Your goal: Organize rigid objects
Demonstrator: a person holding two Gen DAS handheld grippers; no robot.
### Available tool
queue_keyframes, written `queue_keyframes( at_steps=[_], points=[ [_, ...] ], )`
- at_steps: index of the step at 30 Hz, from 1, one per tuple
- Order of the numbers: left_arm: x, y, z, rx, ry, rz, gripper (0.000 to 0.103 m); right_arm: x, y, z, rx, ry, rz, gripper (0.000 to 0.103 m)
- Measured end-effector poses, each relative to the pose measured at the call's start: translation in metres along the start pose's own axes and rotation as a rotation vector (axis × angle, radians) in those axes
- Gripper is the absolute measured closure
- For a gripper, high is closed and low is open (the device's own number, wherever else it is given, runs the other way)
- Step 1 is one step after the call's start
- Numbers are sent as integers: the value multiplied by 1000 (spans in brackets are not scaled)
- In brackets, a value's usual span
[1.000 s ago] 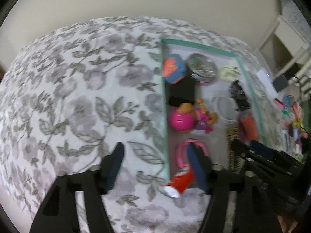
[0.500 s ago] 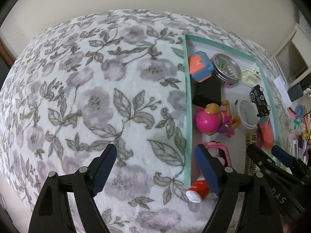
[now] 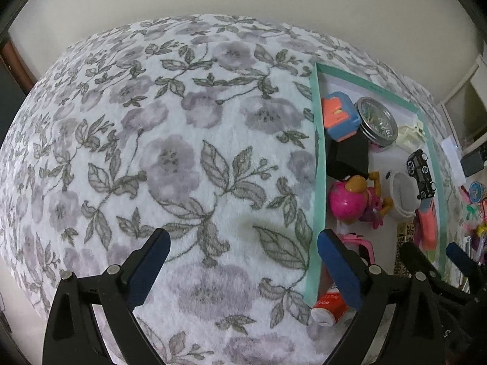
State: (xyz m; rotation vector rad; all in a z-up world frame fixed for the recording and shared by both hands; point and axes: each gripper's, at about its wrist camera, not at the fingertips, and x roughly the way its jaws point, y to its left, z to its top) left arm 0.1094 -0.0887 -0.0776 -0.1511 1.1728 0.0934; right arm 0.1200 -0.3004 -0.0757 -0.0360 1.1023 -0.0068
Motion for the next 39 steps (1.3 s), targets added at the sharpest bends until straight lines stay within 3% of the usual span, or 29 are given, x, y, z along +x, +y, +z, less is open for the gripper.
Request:
queue_keyframes(
  at_steps=[9, 15, 20, 28, 39],
  points=[
    [-3, 1, 2, 15, -3, -14, 5, -1, 6, -1, -26, -6, 1, 0],
    [-15, 0, 1, 7, -50, 38, 5, -5, 7, -2, -26, -12, 9, 0],
    [-22, -2, 2, 31, -73, 1, 5, -14, 12, -2, -31, -29, 12, 0],
    [-31, 2, -4, 37, -80, 75, 5, -28, 19, -4, -37, -57, 7, 0],
    [-64, 14, -16, 56, -115, 53, 5, -57, 28, -14, -47, -93, 3, 0]
  ],
)
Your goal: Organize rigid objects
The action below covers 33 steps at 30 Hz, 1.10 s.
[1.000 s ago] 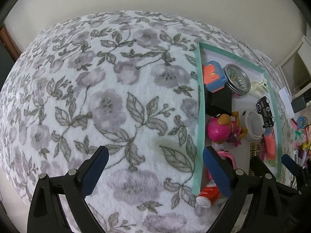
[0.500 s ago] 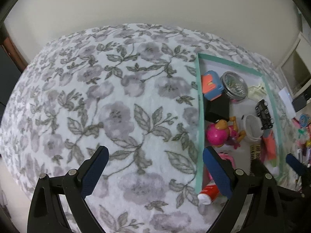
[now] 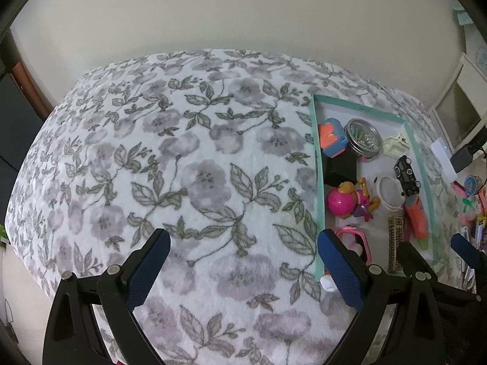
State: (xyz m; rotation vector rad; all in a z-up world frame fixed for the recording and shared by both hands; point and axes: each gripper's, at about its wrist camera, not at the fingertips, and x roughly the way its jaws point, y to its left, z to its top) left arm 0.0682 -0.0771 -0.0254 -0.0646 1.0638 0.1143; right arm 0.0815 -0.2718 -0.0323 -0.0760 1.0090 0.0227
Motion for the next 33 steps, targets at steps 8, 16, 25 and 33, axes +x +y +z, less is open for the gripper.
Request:
queue_keyframes(
  at_steps=[8, 16, 25, 33],
  points=[
    [-20, 3, -11, 31, -25, 52, 6, -23, 2, -10, 3, -14, 16, 0],
    [-43, 14, -26, 13, -63, 46, 5, -46, 10, -23, -37, -46, 4, 0],
    [-55, 30, -39, -14, -72, 23, 6, -59, 20, -33, -72, -75, 7, 0],
    [-57, 31, -48, 3, -62, 31, 6, -70, 19, -39, -69, -99, 20, 0]
  ],
)
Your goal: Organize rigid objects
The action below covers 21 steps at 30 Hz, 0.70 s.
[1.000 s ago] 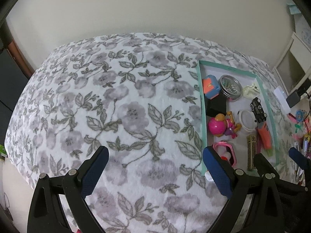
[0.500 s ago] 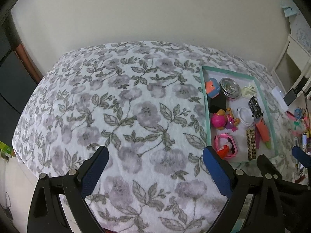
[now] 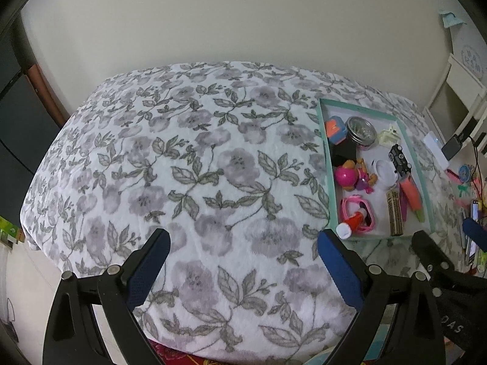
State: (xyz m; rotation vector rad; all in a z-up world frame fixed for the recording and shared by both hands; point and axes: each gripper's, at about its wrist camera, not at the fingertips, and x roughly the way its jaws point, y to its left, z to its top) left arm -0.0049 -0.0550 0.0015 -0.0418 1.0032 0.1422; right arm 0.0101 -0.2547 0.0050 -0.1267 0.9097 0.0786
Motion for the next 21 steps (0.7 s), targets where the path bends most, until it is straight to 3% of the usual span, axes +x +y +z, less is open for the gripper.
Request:
queue_keyframes(
  at_steps=[21],
  points=[
    [-7, -4, -6, 20, -24, -2, 6, -16, -3, -5, 9, -42, 18, 0]
  ],
)
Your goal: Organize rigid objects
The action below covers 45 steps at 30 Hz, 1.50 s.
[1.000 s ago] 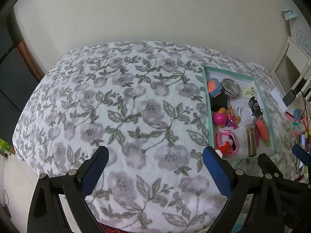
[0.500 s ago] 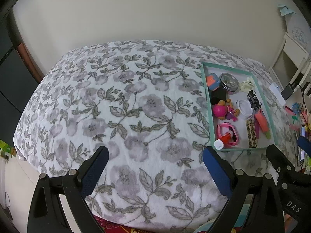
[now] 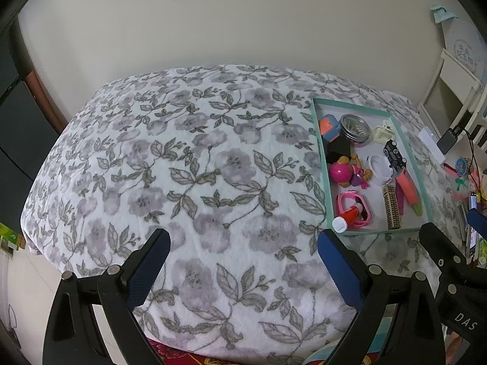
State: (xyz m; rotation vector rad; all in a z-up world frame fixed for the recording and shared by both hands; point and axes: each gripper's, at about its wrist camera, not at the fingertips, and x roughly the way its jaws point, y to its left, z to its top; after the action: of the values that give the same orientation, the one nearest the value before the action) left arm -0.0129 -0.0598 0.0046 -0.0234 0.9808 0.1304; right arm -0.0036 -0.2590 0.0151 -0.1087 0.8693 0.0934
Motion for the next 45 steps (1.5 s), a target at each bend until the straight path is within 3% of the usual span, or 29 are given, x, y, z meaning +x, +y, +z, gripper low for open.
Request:
queue_keyframes(
  at_steps=[45],
  points=[
    [-7, 0, 2, -9, -33, 16, 6, 9, -4, 1, 3, 19, -6, 0]
  ],
)
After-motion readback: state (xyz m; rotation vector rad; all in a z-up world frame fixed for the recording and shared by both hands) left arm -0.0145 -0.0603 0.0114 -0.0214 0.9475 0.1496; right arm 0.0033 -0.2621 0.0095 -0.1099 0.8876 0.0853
